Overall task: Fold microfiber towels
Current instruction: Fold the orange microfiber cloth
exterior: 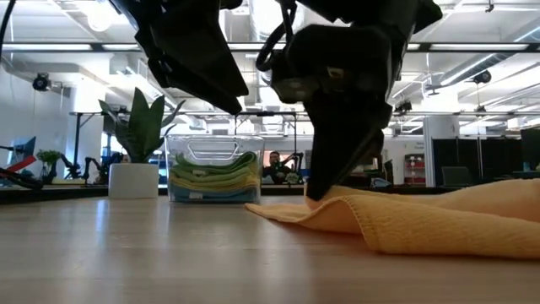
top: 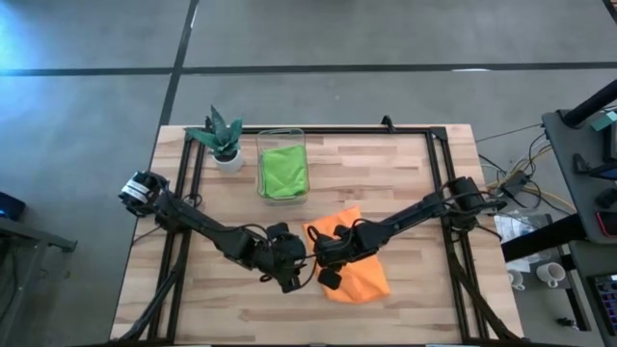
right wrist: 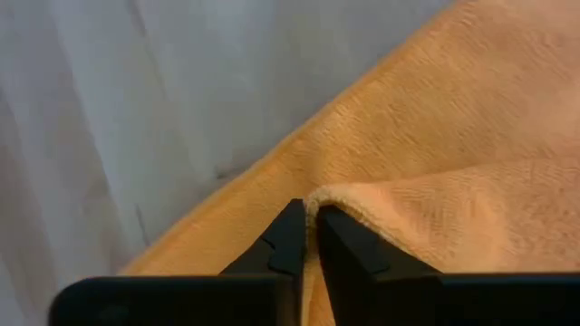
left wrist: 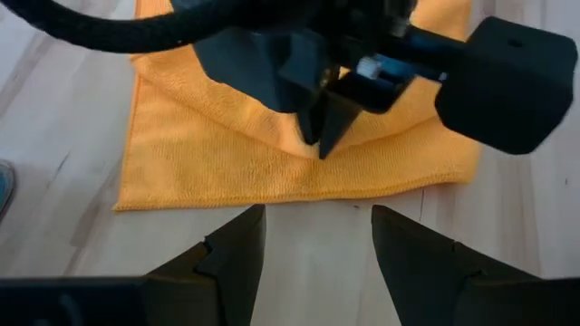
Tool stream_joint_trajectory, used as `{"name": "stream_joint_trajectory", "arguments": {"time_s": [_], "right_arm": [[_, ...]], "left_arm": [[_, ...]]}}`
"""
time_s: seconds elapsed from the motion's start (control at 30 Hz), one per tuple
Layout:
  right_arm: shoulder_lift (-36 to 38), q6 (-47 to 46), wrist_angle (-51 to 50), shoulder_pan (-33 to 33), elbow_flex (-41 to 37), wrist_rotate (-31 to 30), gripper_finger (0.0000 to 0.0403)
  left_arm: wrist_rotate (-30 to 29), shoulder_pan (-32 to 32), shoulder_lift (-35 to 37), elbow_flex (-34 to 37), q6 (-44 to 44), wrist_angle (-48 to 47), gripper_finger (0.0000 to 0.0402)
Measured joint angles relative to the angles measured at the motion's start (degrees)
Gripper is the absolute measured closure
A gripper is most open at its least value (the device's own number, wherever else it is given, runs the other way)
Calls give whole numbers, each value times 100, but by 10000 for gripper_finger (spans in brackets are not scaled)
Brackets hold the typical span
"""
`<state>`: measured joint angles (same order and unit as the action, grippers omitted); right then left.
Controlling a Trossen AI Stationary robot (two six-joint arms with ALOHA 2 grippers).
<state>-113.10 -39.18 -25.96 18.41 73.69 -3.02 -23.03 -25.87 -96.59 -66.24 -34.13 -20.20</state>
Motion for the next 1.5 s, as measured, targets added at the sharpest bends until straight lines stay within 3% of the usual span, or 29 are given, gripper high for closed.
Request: {"name": "stream_joint_trajectory", "arguments": {"time_s": [0.3, 0.4, 0.5, 0.7, 1.03, 1.13, 1.3, 1.5], "right_arm": [[193, 546, 264, 151, 96, -45, 263], [491, 832, 265, 368, 87, -478, 228], [686, 966, 265, 522, 83, -818, 201], [520, 975, 282, 436, 57, -863, 160], [111, 1001, 181, 164, 0, 184, 99], [470, 1341, -447, 274, 0, 115, 87], [1043, 1294, -1966, 701, -283, -978, 91], [1298, 1203, -982, 831, -1381, -1051, 106]], "left_arm": [[0, -13, 0, 2, 0, -12, 214], [0, -13, 0, 2, 0, -10, 214], [0, -12, -1, 3, 0, 13, 214], [-131, -11, -1, 7, -7, 41, 214], [-135, -13, -1, 6, -159, 130, 214], [-185, -13, -101, 7, -134, 560, 214], [-199, 17, -490, 5, 152, 1339, 214], [200, 155, -1033, -211, 489, 1756, 214]]}}
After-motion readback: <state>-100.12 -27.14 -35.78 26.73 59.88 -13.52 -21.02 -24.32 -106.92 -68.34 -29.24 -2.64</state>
